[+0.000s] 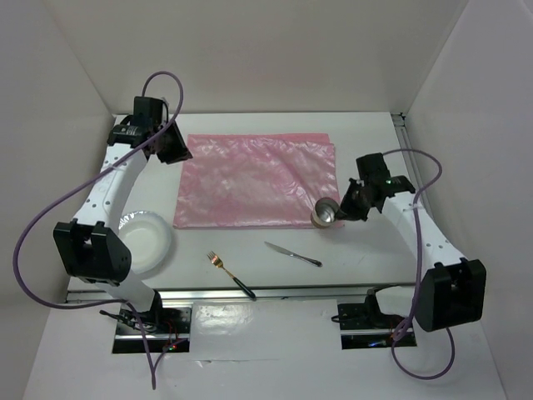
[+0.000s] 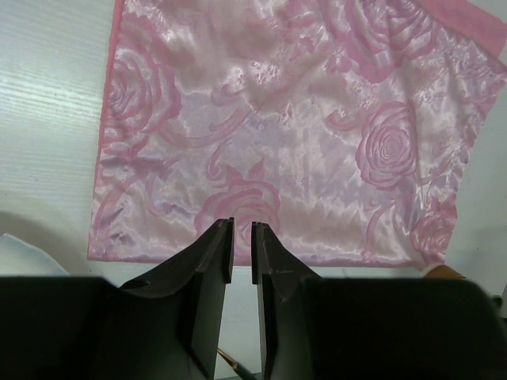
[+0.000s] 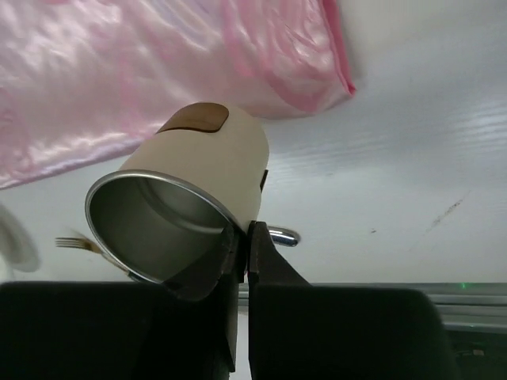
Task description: Set the dinner table for one person
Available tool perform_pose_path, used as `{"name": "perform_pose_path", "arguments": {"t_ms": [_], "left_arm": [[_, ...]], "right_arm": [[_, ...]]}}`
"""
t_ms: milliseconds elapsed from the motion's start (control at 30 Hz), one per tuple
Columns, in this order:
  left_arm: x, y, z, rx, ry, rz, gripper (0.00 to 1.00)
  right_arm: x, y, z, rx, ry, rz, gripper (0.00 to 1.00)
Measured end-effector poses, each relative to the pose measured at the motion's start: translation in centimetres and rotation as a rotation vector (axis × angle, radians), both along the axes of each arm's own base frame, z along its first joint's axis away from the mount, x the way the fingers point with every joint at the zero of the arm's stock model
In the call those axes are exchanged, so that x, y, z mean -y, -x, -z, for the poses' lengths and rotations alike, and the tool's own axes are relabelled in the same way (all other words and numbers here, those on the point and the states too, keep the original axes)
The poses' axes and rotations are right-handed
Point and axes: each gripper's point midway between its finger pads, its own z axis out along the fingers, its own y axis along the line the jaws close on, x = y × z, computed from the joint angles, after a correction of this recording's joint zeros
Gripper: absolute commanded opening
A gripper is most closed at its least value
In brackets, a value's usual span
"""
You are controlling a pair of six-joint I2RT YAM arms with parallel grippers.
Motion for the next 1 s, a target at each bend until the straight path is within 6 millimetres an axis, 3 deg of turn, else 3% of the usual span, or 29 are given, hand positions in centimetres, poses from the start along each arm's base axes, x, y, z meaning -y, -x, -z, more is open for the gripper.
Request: {"name": "perform_pose_path", "arguments": {"t_ms": [233,300,367,500,600,667,700,800,1000], "left_arm": [[0.4,-1.3,-2.7,0.069,0.015,0.013,0.4],[0.7,-1.8,-3.3,0.084,0.028,0.021,0.42],[0.8,-2.2,-3.4,0.09,0.036,0.026,0.42],[1.3,-2.2,-2.9,0.073,0.054,0.041,0.42],[1.3,-1.9,-2.7,0.065,0.055,0.04,0.42],[1.2,-1.6,-2.1,0.05,0.05,0.037,0.44],[1.1,-1.4,-1.7,0.038,0.048,0.035,0.51],[0.8,-0.8,-0.8,0.003,0.037,0.026,0.51],[-0.1,-0.3,0.3,-0.029,0.021,-0.002,0.51]], "right_arm": [[0.6,-7.4,-11.4,0.329,0.071,-0.032,0.0],[0.5,-10.5,-13.5,0.396,0.092,-0.042,0.0],[0.2,-14.2,-14.1,0.432,0.116,-0.052,0.0],[-0.3,-22.4,-11.9,0.428,0.171,-0.07,0.0],[-0.5,-27.4,-7.9,0.396,0.207,-0.088,0.0],[-0.5,-29.1,-5.3,0.354,0.214,-0.11,0.0],[-0.4,-29.9,-4.5,0.346,0.216,-0.114,0.0],[0.1,-32.0,-2.6,0.334,0.226,-0.119,0.0],[1.2,-31.8,-1.1,0.298,0.234,-0.111,0.0]]}}
